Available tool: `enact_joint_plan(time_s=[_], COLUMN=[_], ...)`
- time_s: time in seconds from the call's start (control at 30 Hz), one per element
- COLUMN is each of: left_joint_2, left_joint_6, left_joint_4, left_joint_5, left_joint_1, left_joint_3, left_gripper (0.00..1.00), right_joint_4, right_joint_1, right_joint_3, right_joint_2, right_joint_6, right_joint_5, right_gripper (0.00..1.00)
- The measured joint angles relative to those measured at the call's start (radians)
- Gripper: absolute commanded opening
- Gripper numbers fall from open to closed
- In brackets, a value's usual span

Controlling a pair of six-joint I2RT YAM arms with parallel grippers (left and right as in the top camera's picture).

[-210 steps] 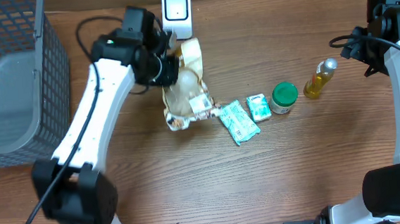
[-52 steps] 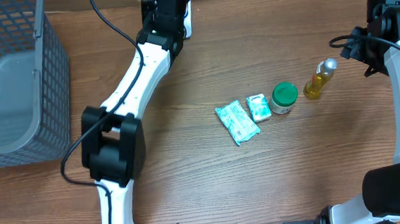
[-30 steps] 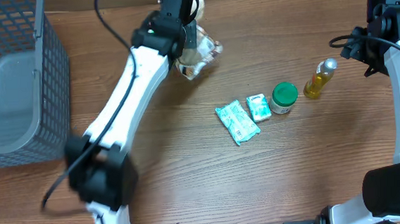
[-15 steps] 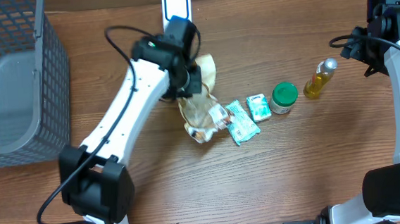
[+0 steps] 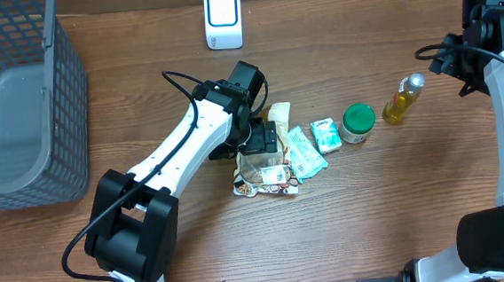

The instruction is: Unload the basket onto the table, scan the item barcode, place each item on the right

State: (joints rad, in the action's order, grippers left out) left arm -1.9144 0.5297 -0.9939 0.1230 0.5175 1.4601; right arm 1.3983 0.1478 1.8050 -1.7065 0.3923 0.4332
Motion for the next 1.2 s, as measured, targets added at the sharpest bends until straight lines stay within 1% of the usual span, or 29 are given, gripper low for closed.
enact_joint_plan(time_s=[0.17,0.33,1.2], left_joint_2=[0.000,0.000,0.000], left_joint_6=[0.000,0.000,0.000], left_joint_4=[0.000,0.000,0.000], left_joint_5=[-0.067,-0.098,-0.109], left_joint_1=[0.000,0.000,0.000], left_joint_3=[0.000,0.000,0.000], left_gripper=[1.00,1.00,1.00], right_joint_4=[0.000,0.000,0.000], right_joint_1=[0.000,0.000,0.000], right_joint_3=[0.000,0.000,0.000], right_joint_2=[0.000,0.000,0.000], right_joint_6=[0.000,0.000,0.000], right_joint_5=[0.000,0.000,0.000], right_gripper=[1.00,1.00,1.00])
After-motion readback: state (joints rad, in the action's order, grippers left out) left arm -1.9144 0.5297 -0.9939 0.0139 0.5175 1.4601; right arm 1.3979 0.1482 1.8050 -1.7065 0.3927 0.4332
